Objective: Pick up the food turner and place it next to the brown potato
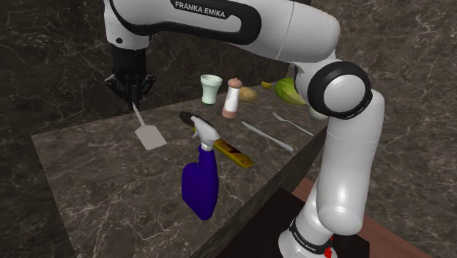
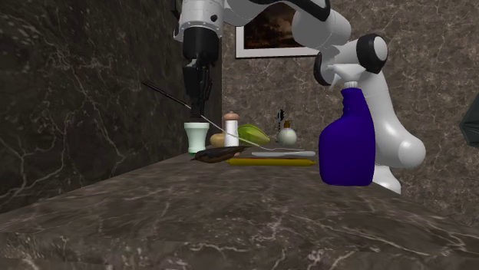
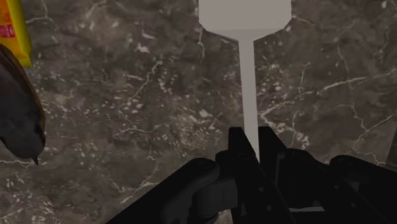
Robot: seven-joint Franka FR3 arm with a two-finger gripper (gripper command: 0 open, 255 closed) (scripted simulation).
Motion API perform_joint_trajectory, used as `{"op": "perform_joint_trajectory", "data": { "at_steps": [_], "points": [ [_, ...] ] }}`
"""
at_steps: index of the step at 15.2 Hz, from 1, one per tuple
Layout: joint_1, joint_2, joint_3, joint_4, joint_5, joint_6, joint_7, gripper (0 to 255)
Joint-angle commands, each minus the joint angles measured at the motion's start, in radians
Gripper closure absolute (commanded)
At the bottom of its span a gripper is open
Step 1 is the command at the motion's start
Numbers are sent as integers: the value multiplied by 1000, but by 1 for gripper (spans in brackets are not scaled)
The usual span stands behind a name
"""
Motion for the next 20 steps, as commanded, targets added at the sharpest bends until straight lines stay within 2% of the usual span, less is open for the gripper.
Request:
{"op": "perform_joint_trajectory", "data": {
  "at_steps": [1, 4, 11, 20],
  "points": [
    [4, 7, 1, 37, -3, -31, 0, 255],
    [13, 27, 2, 106, -10, -81, 0, 255],
    [-125, -187, -52, -173, 80, 4, -164, 255],
    [-241, -361, -164, -379, 140, 47, -390, 255]
  ]
}}
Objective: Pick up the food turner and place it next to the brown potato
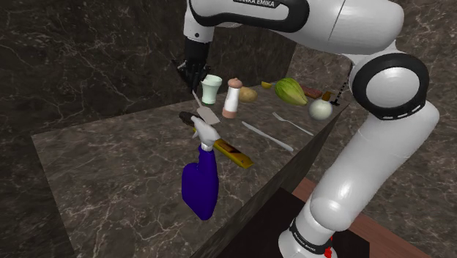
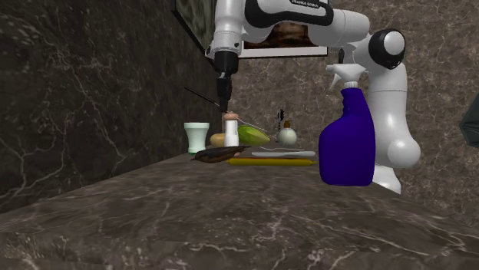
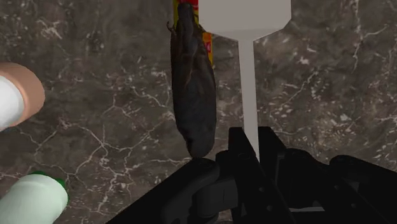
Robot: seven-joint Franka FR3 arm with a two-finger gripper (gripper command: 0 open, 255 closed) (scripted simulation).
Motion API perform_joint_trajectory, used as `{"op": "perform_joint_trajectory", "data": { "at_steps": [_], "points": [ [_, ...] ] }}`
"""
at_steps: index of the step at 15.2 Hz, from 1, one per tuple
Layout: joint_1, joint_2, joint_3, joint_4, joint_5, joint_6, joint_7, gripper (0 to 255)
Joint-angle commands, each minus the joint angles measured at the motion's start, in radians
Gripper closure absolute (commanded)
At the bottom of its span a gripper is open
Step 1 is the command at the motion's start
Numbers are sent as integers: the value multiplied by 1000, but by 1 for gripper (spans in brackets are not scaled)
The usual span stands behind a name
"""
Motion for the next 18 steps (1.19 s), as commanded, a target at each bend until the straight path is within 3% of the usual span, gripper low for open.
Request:
{"op": "perform_joint_trajectory", "data": {
  "at_steps": [1, 9, 18],
  "points": [
    [-23, -34, -27, -43, 9, 9, -53, 255],
    [-107, -103, -140, -121, 17, 18, -250, 255],
    [-197, -99, -271, -116, 10, 15, -470, 255]
  ]
}}
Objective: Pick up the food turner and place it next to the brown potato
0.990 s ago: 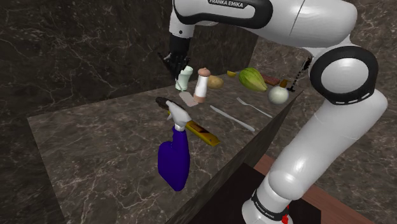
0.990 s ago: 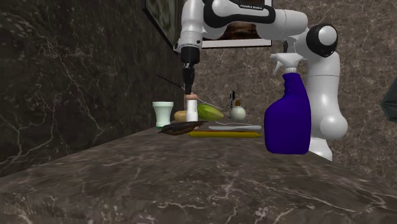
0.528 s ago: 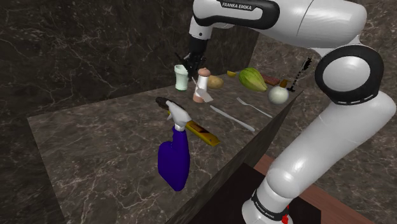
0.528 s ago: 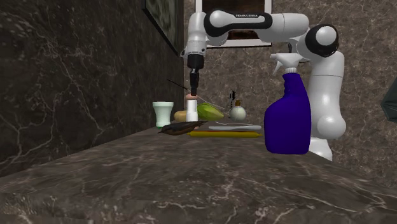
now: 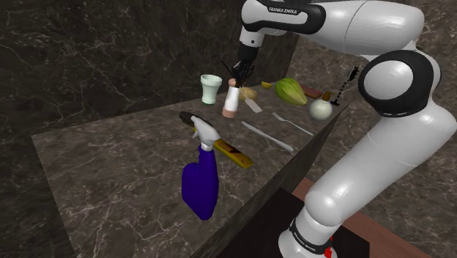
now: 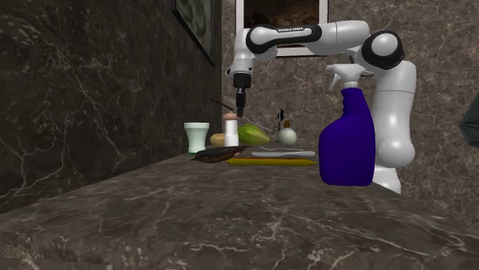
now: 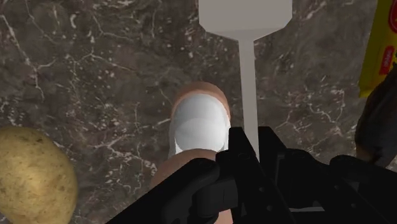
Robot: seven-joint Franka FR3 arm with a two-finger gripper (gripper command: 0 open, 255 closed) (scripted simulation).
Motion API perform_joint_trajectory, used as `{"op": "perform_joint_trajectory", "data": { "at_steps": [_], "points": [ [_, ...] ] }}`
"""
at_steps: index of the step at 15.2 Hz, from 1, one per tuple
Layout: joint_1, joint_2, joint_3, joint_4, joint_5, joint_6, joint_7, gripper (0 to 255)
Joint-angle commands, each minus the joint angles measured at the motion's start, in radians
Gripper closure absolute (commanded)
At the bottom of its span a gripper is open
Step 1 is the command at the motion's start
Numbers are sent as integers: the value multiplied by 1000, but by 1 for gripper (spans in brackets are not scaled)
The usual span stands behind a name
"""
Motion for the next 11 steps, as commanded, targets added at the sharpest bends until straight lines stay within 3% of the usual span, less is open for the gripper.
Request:
{"op": "perform_joint_trajectory", "data": {
  "at_steps": [1, 8, 11],
  "points": [
    [-21, 9, -30, 10, -1, -1, -52, 255],
    [-93, 78, -128, 89, 6, -14, -223, 255],
    [-96, 75, -131, 58, 6, 13, -229, 255]
  ]
}}
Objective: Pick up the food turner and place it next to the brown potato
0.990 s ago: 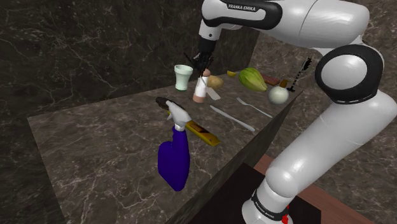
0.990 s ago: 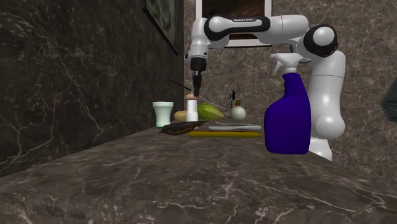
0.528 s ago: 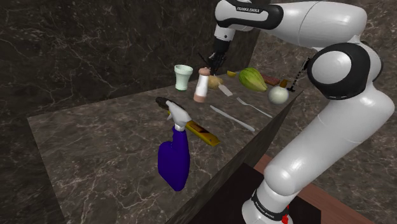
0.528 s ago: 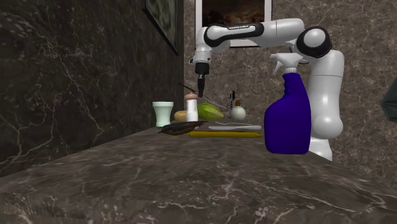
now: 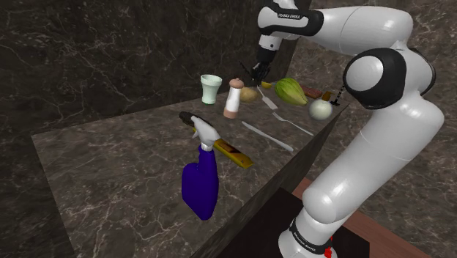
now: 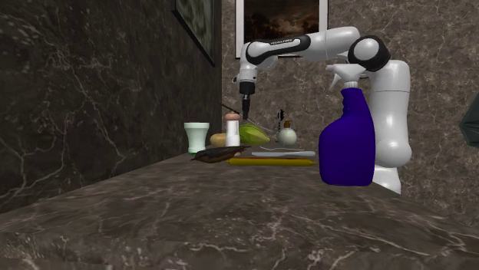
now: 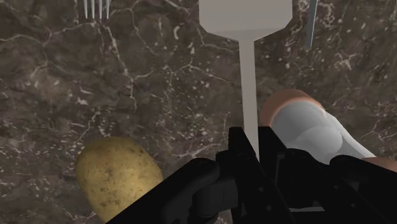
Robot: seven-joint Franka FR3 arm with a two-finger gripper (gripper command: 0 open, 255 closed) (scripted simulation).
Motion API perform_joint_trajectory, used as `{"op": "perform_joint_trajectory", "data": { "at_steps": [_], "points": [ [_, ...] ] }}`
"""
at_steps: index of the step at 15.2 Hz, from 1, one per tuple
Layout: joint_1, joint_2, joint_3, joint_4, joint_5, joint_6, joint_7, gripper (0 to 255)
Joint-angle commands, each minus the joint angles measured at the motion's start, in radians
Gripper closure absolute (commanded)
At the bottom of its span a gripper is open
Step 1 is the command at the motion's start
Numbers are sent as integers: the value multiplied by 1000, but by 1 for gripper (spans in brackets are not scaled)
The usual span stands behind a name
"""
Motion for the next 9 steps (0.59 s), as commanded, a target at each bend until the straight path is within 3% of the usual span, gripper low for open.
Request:
{"op": "perform_joint_trajectory", "data": {
  "at_steps": [1, 9],
  "points": [
    [-2, -3, -2, -27, 0, 24, -5, 255],
    [-2, -16, -2, -149, -2, 134, -6, 255]
  ]
}}
